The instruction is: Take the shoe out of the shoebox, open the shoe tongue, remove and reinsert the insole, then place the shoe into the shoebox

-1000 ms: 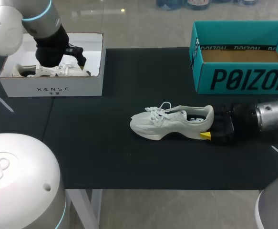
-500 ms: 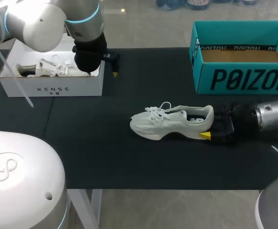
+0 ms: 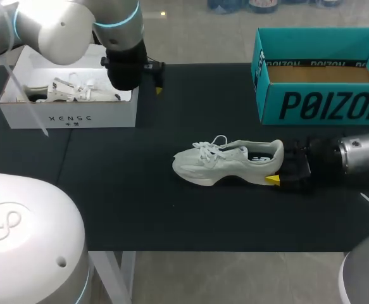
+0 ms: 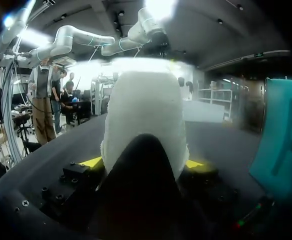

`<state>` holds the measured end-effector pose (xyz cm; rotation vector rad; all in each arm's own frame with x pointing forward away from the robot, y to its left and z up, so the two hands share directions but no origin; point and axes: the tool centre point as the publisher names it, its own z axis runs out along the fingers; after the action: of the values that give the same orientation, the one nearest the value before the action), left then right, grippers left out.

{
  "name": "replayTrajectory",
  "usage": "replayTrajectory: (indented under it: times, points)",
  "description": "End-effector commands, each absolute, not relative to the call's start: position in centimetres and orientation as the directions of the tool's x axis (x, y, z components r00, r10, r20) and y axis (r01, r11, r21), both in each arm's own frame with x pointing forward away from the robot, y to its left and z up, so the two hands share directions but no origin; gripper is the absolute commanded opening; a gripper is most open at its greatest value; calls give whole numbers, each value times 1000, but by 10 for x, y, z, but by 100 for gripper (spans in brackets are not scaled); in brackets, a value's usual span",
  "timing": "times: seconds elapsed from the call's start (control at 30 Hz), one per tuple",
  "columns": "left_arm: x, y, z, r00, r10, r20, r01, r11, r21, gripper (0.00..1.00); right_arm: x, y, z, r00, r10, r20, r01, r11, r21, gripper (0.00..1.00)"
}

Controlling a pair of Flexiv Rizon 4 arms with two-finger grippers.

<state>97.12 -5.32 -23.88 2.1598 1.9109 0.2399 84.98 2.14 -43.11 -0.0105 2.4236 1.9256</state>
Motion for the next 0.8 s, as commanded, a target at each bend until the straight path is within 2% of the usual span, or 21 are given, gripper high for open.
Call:
replayTrajectory:
  times: [0.03,0.1,0.13,0.23,0.53,0.8]
  points:
    - [957,-63,-255,-694,669,-265,620,743,252,100,850,24,-436,-999,22,-39,-33,228,973,0]
    - [953,-64,-262,-754,591,-286,541,806,238,100,850,24,-436,-999,22,-39,-33,228,973,0]
    - [950,-63,-266,-782,537,-318,517,843,151,100,850,24,-436,-999,22,-39,-33,228,973,0]
    - [947,-64,-273,-833,412,-370,422,905,57,100,850,24,-436,-999,22,-39,-33,228,973,0]
    - [950,-57,-268,-919,150,-364,195,977,-88,100,850,24,-436,-999,22,-39,-33,228,973,0]
    - [952,-60,-267,-919,139,-368,193,975,-114,100,850,24,-436,-999,22,-39,-33,228,973,0]
